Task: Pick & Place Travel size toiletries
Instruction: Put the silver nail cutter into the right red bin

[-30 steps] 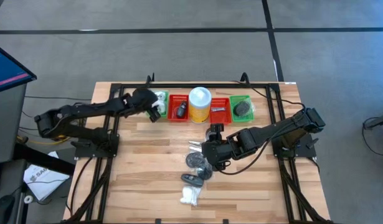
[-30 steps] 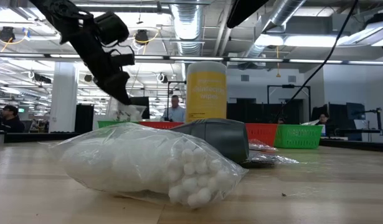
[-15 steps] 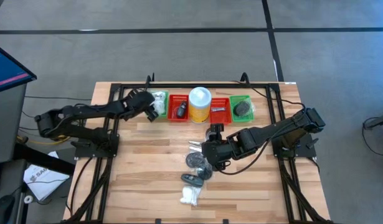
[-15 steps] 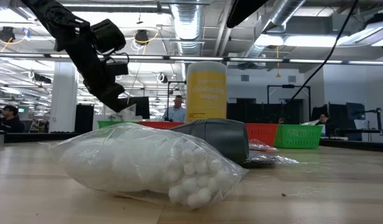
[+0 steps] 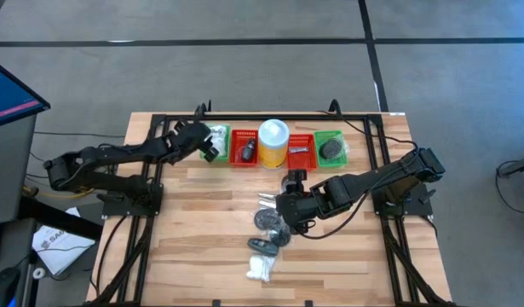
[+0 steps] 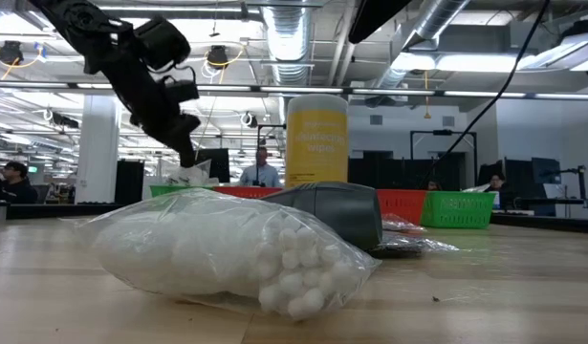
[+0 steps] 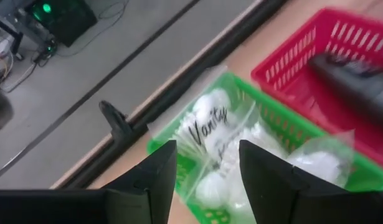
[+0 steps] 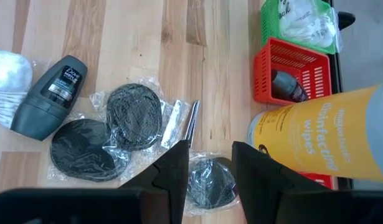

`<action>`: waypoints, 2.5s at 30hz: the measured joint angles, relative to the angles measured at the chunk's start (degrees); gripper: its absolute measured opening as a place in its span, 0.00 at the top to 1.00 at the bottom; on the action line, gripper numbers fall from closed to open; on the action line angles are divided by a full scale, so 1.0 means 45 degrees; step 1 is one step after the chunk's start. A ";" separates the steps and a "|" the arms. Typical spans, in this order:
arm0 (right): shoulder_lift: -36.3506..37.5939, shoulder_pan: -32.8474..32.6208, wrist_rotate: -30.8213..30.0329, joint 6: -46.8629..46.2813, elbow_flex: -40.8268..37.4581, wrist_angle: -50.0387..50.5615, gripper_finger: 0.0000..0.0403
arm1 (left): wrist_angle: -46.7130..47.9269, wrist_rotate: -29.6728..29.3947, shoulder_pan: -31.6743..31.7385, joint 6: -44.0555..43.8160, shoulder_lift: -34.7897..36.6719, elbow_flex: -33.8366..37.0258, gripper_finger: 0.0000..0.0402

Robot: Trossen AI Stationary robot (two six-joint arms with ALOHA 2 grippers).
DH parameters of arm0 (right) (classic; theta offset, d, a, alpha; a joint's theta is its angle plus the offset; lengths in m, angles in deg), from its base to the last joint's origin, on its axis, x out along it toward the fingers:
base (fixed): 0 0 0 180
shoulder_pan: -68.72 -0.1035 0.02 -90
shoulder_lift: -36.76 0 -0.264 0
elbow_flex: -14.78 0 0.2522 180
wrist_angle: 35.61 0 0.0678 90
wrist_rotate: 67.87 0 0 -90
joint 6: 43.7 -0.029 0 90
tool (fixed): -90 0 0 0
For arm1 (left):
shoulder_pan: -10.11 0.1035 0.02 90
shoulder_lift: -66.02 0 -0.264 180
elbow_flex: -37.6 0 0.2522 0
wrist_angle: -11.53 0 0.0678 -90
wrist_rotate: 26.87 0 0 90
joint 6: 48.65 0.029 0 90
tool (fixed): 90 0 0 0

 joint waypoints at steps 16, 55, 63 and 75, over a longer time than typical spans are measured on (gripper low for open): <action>0.0000 0.0010 0.0010 -0.0077 0.0000 0.0058 0.72 | -0.1168 0.3420 -0.4801 -0.1282 0.0861 0.0769 0.60; 0.0000 0.0000 0.0000 -0.0027 0.0000 -0.0095 0.72 | -1.0371 0.4463 -0.6674 -0.0013 -0.7127 0.0611 0.60; 0.0000 0.0000 0.0000 -0.0032 0.0000 -0.0095 0.72 | -1.0394 0.4461 -0.6674 0.0754 -0.8026 0.0005 0.60; 0.0005 0.0000 0.0000 -0.0037 0.0000 -0.0099 0.72 | -1.0392 0.4434 -0.6444 0.0799 -0.9553 -0.0906 0.60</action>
